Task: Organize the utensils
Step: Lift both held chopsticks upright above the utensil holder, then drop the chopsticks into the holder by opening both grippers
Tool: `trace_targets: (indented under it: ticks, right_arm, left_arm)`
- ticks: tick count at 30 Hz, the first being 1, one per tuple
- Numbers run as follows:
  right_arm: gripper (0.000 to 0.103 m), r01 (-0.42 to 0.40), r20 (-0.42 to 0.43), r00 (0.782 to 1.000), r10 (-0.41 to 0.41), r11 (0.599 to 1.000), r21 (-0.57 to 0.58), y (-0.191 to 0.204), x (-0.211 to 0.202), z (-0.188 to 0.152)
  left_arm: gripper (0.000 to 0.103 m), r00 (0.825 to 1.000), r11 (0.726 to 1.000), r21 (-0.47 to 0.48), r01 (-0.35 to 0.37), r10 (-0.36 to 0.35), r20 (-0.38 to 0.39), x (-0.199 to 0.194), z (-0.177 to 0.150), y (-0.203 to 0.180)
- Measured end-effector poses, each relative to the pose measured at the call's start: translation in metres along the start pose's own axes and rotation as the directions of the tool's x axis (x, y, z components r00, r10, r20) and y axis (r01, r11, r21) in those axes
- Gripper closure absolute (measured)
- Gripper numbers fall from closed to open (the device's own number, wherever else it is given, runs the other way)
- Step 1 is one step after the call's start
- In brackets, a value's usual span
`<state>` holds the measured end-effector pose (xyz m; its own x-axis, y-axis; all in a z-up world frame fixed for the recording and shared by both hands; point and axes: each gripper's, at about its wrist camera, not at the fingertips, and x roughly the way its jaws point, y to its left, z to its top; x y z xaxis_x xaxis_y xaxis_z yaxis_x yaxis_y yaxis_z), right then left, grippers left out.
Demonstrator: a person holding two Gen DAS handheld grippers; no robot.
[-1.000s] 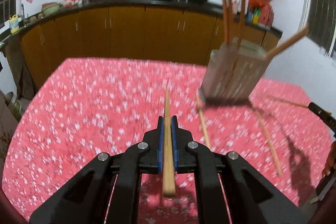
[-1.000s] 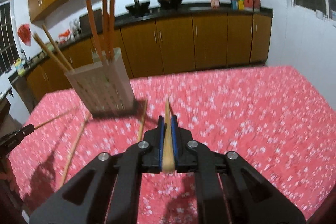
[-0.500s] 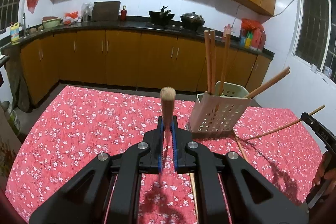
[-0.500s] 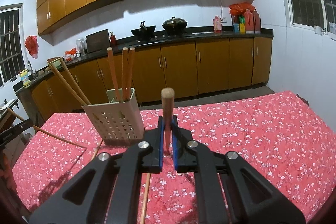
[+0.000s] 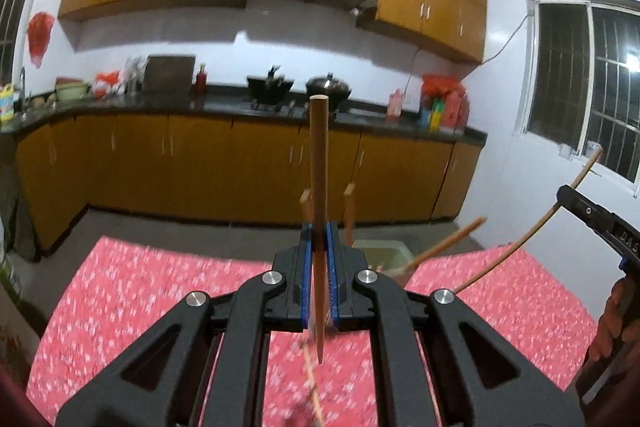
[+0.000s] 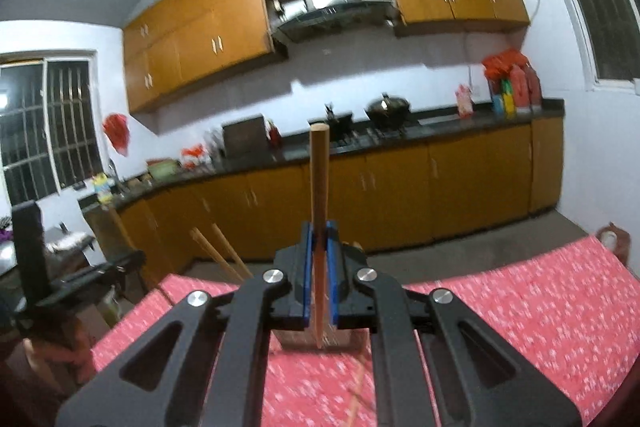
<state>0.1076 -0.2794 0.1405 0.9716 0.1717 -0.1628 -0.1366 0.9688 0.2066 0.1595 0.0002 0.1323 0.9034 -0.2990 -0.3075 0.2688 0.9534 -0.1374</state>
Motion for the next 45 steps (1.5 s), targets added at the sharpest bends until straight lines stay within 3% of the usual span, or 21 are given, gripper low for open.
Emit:
trace_targets:
  ticks: [5,12,17,21,23,26,30,38,42,45]
  right_arm:
    - [0.095,0.000,0.051,0.999,0.001,1.000,-0.009,0.012,0.015,0.017]
    - [0.095,0.033,0.025,0.999,-0.033,0.999,-0.005,0.007,0.064,0.016]
    - [0.095,0.050,-0.032,0.998,-0.050,0.999,0.015,0.001,0.094,0.004]
    - [0.095,0.051,-0.075,0.996,-0.050,0.999,0.011,-0.001,0.109,-0.006]
    - [0.089,0.043,-0.085,0.996,-0.042,0.999,0.016,-0.002,0.111,-0.011]
    - [0.074,0.046,-0.074,0.996,-0.044,0.999,0.024,-0.002,0.105,-0.013]
    - [0.074,0.044,-0.056,0.998,-0.043,0.999,0.026,-0.002,0.093,-0.010]
    - [0.069,0.081,-0.003,0.997,-0.081,0.997,0.018,-0.013,0.047,-0.007]
    - [0.067,0.137,-0.058,0.989,-0.136,0.991,0.008,-0.029,0.035,-0.032]
    - [0.066,0.175,-0.188,0.967,-0.170,0.984,0.013,-0.048,0.044,-0.074]
  left_arm:
    - [0.096,0.996,1.000,-0.013,0.016,-0.014,0.086,0.012,0.032,-0.021]
    - [0.096,0.988,0.999,-0.039,-0.007,0.013,0.152,0.045,0.046,-0.035]
    - [0.096,0.990,0.999,-0.045,-0.028,0.034,0.140,0.074,0.031,-0.033]
    - [0.095,0.997,0.998,-0.058,-0.010,0.015,0.075,0.094,0.015,-0.029]
    - [0.095,0.999,0.998,-0.064,-0.008,0.011,0.049,0.098,0.010,-0.029]
    - [0.093,0.999,0.998,-0.067,-0.009,0.012,0.046,0.095,0.009,-0.027]
    - [0.073,0.997,0.997,-0.072,-0.016,0.021,0.068,0.082,0.014,-0.024]
    - [0.070,0.994,0.997,-0.073,-0.022,0.030,0.106,0.039,0.017,-0.015]
    - [0.065,0.996,0.996,-0.067,-0.059,0.064,0.066,0.020,-0.004,-0.001]
    - [0.064,0.995,0.994,-0.053,-0.098,0.098,-0.006,0.019,-0.031,0.012]
